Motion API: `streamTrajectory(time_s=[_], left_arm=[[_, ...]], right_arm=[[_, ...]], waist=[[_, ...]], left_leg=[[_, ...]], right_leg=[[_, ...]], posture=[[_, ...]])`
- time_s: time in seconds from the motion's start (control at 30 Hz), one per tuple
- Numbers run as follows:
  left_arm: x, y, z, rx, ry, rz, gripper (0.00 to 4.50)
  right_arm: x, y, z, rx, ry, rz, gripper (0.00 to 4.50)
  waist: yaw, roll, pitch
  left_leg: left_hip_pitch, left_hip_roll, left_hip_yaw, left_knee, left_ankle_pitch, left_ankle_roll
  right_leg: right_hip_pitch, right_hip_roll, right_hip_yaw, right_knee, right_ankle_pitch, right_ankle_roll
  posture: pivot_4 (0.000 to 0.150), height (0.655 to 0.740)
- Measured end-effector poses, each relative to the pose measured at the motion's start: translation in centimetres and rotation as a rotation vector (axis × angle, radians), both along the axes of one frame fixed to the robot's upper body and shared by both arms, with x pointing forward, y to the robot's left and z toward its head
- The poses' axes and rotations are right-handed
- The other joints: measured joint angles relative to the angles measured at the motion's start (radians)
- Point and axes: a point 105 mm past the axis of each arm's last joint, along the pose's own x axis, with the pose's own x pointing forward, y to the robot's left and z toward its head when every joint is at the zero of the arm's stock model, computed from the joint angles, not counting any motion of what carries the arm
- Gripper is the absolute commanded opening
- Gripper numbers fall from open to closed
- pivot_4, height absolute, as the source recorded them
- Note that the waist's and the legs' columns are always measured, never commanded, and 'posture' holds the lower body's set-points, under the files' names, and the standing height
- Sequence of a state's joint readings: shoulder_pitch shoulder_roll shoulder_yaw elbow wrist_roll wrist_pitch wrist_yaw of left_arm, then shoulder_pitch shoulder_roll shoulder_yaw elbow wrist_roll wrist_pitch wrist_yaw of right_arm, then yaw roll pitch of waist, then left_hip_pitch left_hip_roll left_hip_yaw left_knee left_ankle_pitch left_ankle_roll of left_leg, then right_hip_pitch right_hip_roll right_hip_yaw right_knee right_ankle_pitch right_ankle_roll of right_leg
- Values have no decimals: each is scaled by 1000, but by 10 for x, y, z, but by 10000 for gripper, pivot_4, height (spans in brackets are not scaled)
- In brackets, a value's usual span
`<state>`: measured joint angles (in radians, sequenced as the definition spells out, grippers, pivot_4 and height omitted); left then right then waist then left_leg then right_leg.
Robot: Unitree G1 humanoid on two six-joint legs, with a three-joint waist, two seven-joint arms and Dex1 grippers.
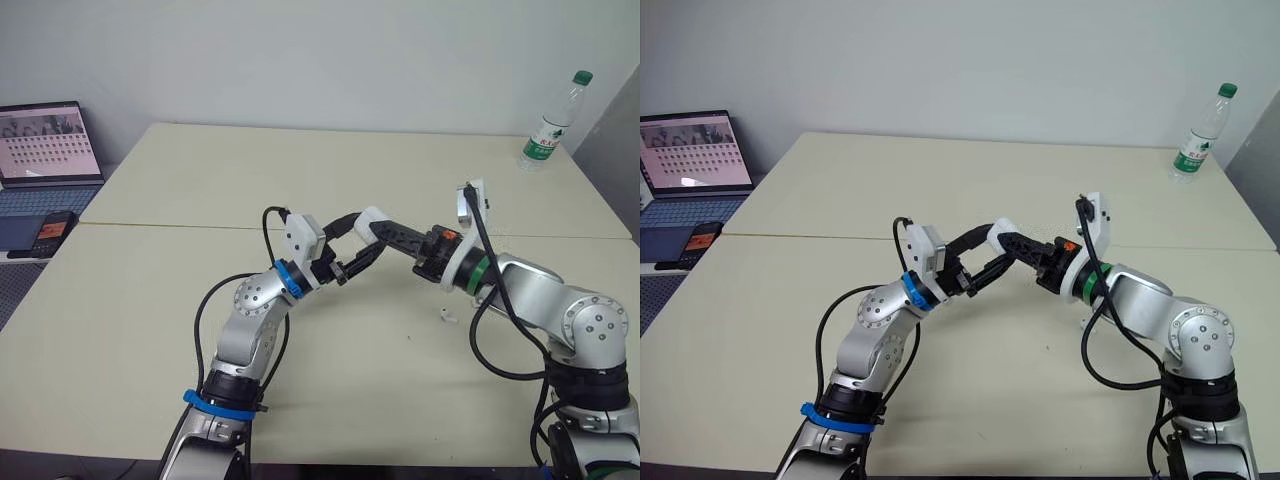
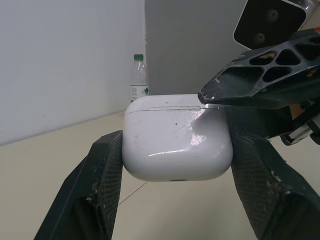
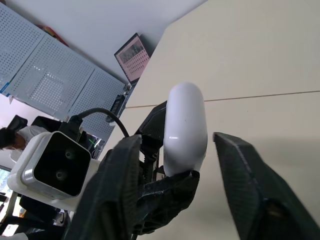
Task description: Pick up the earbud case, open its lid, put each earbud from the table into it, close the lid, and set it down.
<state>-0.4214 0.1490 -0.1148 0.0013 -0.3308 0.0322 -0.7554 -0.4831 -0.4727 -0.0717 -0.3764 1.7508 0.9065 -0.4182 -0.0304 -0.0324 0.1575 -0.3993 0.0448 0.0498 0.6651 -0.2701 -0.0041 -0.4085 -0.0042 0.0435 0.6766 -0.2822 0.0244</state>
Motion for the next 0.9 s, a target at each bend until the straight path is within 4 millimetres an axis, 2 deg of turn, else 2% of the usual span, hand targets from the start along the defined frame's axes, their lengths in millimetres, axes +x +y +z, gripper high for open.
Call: streamTrajectory(time_s=[0.07, 0.33, 0.5, 0.6, 0.8, 0.9], left_arm=[[0, 0, 0, 0, -4, 1, 27902], [0, 0, 0, 1, 1, -2, 27902], [-1, -1, -4, 0, 39, -31, 44533], [-4, 1, -6, 39, 33, -46, 44852], [-6, 29, -9, 132, 41, -68, 44852], [0, 40, -2, 124, 149, -109, 44852]], right_arm=[[1, -1, -1, -1, 5, -3, 7556], [1, 0, -2, -7, 7, -3, 7503], [1, 0, -2, -7, 7, -1, 7503], [1, -3, -1, -14, 1, -1, 7503], [6, -24, 5, -34, -39, -10, 7503], [4, -30, 5, -63, -86, 41, 7503]], waist=[[0, 0, 0], [0, 0, 0], [0, 0, 0], [0, 0, 0], [0, 0, 0], [0, 1, 0]], left_leg=[[0, 0, 0, 0, 0, 0], [0, 0, 0, 0, 0, 0], [0, 0, 0, 0, 0, 0], [0, 0, 0, 0, 0, 0], [0, 1, 0, 0, 0, 0], [0, 0, 0, 0, 0, 0]], right_leg=[[0, 0, 0, 0, 0, 0], [0, 0, 0, 0, 0, 0], [0, 0, 0, 0, 0, 0], [0, 0, 0, -1, 0, 0], [-1, 0, 0, -1, 0, 0], [-1, 0, -1, -1, 0, 0]], posture=[[1500, 7362], [1500, 7362], [1500, 7362], [1500, 7362], [1500, 7362], [1500, 7362]])
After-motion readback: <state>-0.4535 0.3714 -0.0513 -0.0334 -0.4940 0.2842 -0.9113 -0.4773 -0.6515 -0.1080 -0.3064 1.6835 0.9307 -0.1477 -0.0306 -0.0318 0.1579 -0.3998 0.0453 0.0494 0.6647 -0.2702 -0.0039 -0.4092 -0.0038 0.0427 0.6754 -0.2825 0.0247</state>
